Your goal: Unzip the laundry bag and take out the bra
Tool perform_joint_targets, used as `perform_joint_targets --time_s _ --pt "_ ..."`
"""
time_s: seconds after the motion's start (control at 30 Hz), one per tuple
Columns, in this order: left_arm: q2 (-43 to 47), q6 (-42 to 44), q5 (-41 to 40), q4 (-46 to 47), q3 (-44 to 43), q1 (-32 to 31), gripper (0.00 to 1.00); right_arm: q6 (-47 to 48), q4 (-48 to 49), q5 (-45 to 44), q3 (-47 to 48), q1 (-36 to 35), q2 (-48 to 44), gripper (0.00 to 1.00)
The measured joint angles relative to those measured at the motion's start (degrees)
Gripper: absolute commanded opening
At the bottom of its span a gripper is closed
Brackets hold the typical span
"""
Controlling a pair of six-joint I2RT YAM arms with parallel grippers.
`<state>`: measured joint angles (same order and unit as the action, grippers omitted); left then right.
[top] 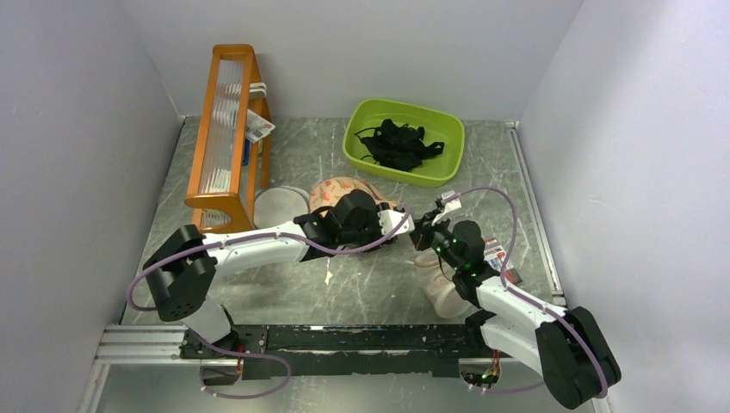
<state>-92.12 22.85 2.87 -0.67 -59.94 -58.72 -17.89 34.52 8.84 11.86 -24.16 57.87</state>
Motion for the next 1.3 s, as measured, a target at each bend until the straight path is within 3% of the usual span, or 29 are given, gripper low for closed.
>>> perform_joint_targets --time_s 0.13,0.23,0.7,0.83,0.93,1.1,1.3 --pt "2.2 -1.3 1.0 0.1 0.0 0.0 0.72 0.9 1.9 4.3 -1.2 -0.4 -1.2 0.00" --pt "3.2 -2.4 1.2 0.6 0.0 0.0 0.75 1.4 3.0 6.6 -1.4 -1.0 -1.2 0.00" --pt "0.9 -4.6 -1.6 1.2 0.0 0.0 0.70 2.1 6.4 11.8 -1.7 -2.5 0.5 0.00" --pt "-0.9 -5.2 -1.8 1.2 -0.3 0.0 0.60 2.1 6.4 12.3 -1.7 -2.6 0.5 0.00" --pt "-1.8 -5.4 -1.8 1.2 -0.7 0.0 0.42 2.1 6.5 12.4 -1.7 -2.6 0.5 0.00" --pt "-1.8 -5.2 -2.6 1.2 -0.7 -0.1 0.25 2.1 6.8 12.3 -1.7 -2.6 0.5 0.00" --pt "-1.7 -3.4 -3.8 1.0 -0.7 -0.1 0.13 2.1 6.3 9.9 -1.7 -2.9 1.2 0.00"
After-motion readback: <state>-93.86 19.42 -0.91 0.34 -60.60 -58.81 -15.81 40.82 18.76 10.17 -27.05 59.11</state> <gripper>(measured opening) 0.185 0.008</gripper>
